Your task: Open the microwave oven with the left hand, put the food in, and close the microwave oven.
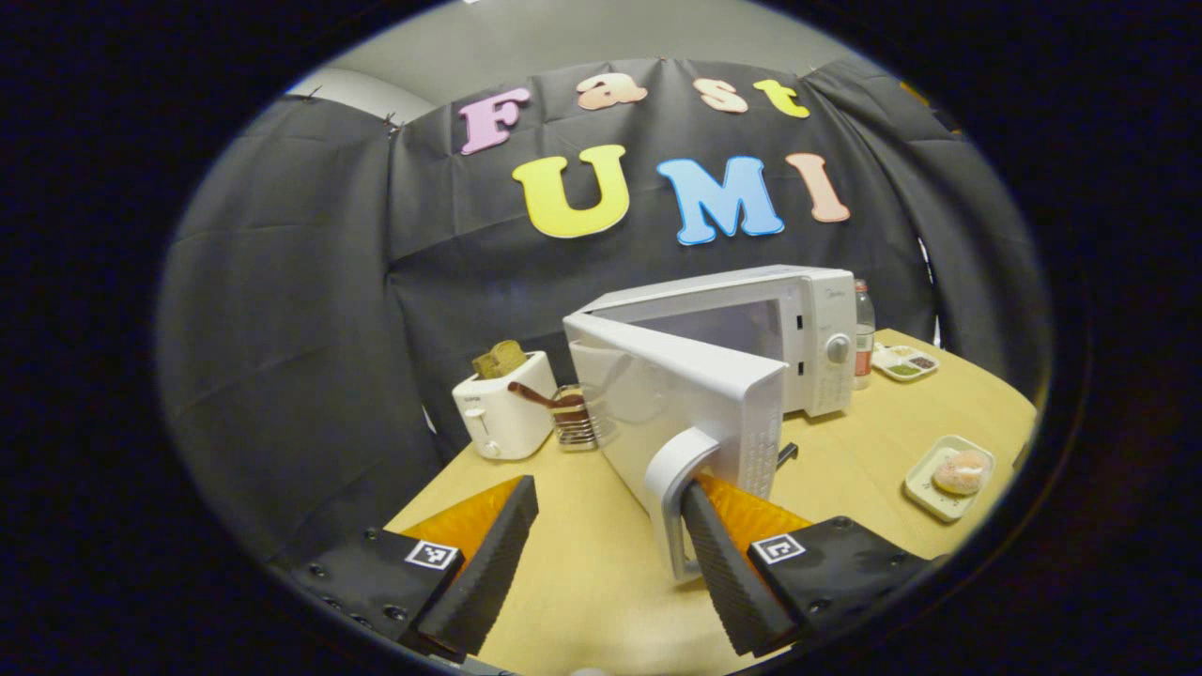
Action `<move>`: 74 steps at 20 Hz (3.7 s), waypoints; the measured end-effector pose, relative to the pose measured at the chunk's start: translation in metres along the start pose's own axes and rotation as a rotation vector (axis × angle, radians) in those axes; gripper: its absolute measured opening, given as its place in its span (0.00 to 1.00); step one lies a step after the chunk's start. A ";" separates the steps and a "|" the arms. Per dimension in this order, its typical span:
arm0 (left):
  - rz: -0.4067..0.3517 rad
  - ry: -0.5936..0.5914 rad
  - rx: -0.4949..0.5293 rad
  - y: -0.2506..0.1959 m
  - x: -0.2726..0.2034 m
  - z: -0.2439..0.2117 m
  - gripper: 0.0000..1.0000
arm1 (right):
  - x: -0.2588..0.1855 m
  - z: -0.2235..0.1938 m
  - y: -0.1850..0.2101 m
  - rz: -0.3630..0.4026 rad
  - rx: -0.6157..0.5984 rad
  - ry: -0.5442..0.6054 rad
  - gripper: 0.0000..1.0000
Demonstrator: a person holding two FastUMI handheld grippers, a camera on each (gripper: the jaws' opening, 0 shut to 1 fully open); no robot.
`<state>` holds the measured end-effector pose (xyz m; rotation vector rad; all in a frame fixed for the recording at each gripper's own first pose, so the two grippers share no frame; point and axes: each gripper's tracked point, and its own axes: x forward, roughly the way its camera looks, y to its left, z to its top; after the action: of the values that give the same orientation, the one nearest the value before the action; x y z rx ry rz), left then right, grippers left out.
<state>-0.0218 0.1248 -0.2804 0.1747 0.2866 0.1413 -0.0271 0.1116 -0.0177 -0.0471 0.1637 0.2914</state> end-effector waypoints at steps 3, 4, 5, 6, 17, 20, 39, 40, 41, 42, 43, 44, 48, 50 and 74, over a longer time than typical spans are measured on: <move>0.011 0.015 -0.018 0.024 -0.005 -0.009 1.00 | 0.004 0.004 0.017 0.025 -0.009 -0.008 0.95; 0.014 0.024 -0.031 0.032 -0.006 -0.012 0.97 | 0.006 0.006 0.021 0.032 -0.009 -0.010 0.94; 0.019 0.030 -0.043 0.039 -0.007 -0.014 0.94 | 0.006 0.005 0.026 0.037 -0.010 -0.009 0.95; 0.026 0.034 -0.051 0.046 -0.009 -0.017 0.94 | 0.007 0.005 0.029 0.042 -0.011 -0.008 0.95; 0.148 0.026 -0.053 0.107 -0.029 -0.023 0.97 | 0.011 -0.008 0.036 0.036 -0.018 0.016 0.95; 0.153 -0.007 -0.058 0.104 -0.048 -0.004 0.94 | 0.015 -0.026 0.021 0.030 -0.058 0.032 0.95; -0.012 -0.304 -0.080 0.009 -0.120 0.221 0.97 | 0.036 -0.346 -0.052 0.056 -0.118 0.553 0.96; -0.013 -0.304 -0.077 0.007 -0.120 0.224 0.94 | 0.041 -0.356 -0.053 0.061 -0.124 0.570 0.96; -0.016 -0.308 -0.074 0.005 -0.120 0.227 0.97 | 0.047 -0.363 -0.054 0.061 -0.132 0.576 0.96; -0.014 -0.308 -0.070 0.005 -0.120 0.229 0.97 | 0.053 -0.370 -0.056 0.062 -0.138 0.595 0.96; -0.014 -0.307 -0.067 0.003 -0.120 0.231 0.97 | 0.056 -0.377 -0.055 0.069 -0.138 0.605 0.95; -0.016 -0.310 -0.070 0.002 -0.119 0.235 0.97 | 0.061 -0.382 -0.056 0.068 -0.145 0.616 0.96; -0.019 -0.312 -0.066 -0.004 -0.114 0.242 1.00 | 0.077 -0.398 -0.058 0.078 -0.154 0.642 0.96; -0.022 -0.313 -0.060 -0.006 -0.112 0.244 1.00 | 0.084 -0.402 -0.057 0.081 -0.157 0.649 0.96; -0.005 -0.272 -0.044 0.033 -0.079 0.222 1.00 | 0.182 -0.279 0.056 0.267 0.110 0.522 0.58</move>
<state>-0.0357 0.1110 -0.0433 0.1472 0.0130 0.1172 0.0857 0.1972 -0.3247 0.0096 0.7078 0.5331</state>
